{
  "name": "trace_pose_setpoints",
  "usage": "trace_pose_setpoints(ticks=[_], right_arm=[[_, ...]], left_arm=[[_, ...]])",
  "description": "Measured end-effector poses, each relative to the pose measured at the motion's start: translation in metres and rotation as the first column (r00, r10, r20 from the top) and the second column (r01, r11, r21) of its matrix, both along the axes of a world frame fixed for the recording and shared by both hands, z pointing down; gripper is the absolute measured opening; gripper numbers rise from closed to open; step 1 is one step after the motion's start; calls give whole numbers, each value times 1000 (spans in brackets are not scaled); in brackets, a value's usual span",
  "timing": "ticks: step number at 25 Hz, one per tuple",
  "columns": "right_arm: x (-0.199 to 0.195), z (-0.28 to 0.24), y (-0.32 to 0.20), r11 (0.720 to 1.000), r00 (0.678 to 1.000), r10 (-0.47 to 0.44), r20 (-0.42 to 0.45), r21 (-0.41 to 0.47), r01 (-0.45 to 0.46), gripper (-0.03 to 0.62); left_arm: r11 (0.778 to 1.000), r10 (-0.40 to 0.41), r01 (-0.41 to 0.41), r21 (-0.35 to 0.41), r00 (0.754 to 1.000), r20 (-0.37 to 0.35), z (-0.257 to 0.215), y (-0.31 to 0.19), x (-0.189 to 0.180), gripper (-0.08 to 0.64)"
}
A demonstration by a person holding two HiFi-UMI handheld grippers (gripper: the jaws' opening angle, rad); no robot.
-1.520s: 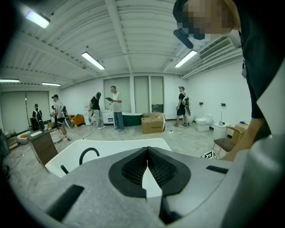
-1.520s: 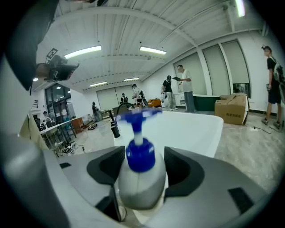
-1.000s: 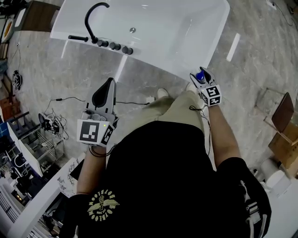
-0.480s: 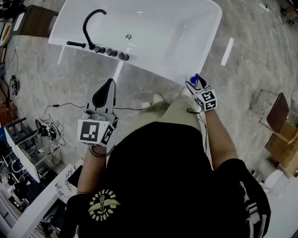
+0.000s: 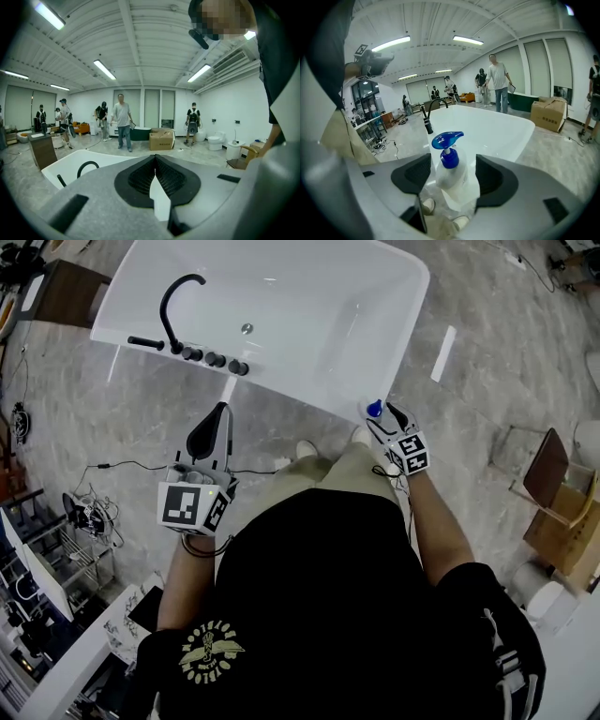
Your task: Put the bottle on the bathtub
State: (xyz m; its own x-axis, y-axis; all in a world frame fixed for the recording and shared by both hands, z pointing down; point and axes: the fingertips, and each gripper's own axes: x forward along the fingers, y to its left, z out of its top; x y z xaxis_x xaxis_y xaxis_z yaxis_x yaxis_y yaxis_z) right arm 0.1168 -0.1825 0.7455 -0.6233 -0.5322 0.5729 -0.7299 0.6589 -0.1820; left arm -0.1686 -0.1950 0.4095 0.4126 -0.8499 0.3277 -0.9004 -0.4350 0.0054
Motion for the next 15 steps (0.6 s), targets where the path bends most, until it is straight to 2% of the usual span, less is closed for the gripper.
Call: trace_pose_setpoints(ticks=[7, 15], right_arm=[[20, -39, -4, 999, 1000, -2, 6, 35, 1, 264], [9, -153, -24, 985, 989, -6, 151, 173, -20, 262]], left_arm=[[999, -19, 21, 34, 998, -59, -6, -13, 11, 9], [996, -28, 36, 81, 994, -104, -23, -30, 24, 8]])
